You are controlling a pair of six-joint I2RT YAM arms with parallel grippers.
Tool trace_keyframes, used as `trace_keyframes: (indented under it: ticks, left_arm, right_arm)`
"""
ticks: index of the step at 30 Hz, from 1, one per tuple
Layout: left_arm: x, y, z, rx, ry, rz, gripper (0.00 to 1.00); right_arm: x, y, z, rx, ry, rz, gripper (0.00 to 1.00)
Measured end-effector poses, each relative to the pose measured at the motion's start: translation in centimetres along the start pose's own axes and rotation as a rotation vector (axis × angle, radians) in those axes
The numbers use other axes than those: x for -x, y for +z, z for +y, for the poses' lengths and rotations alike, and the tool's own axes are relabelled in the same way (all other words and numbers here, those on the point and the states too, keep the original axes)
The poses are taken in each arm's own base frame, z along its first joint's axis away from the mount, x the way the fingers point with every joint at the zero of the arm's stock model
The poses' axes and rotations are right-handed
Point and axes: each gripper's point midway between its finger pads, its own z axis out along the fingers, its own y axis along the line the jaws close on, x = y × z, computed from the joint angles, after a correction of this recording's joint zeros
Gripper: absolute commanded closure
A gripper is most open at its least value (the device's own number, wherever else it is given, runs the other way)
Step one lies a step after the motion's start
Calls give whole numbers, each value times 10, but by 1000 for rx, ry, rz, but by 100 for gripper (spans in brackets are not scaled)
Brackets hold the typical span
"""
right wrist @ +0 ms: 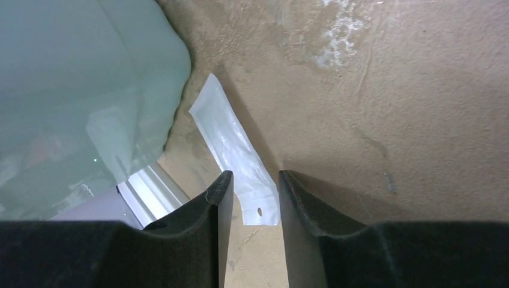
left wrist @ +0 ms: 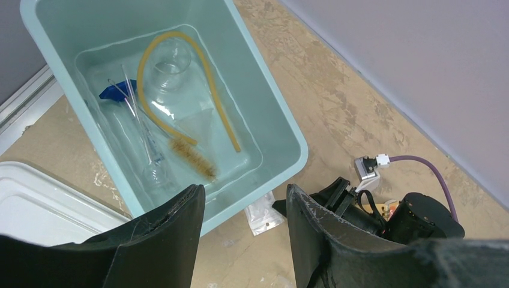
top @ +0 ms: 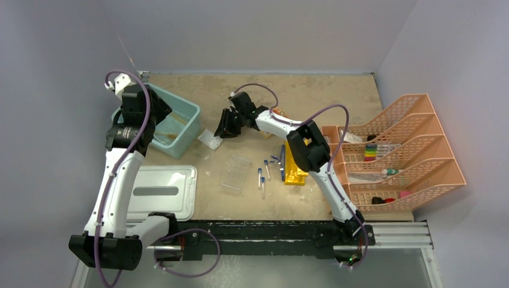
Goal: Organize the chemistry lab equipment
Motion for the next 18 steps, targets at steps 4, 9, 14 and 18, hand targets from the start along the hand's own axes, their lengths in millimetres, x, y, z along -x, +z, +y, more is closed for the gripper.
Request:
trace_keyframes:
  ticks: [4,9,14,18]
  left_arm:
    - [0,0,0,0,-1,0,49]
    - [0,0,0,-1,-2,0,49]
    - [-1,0,-1,-6,-3,4,49]
    - [-1,-1,-2,-10,-2,5,49]
  right_arm:
    - [-2,0,1,11,-19,9,62]
    - [-8,-3,-1,6,-18,30,65]
    - [-16,-7,-3,-3,-4,69,65]
    - [-19,-7,-2,2,1,80,67]
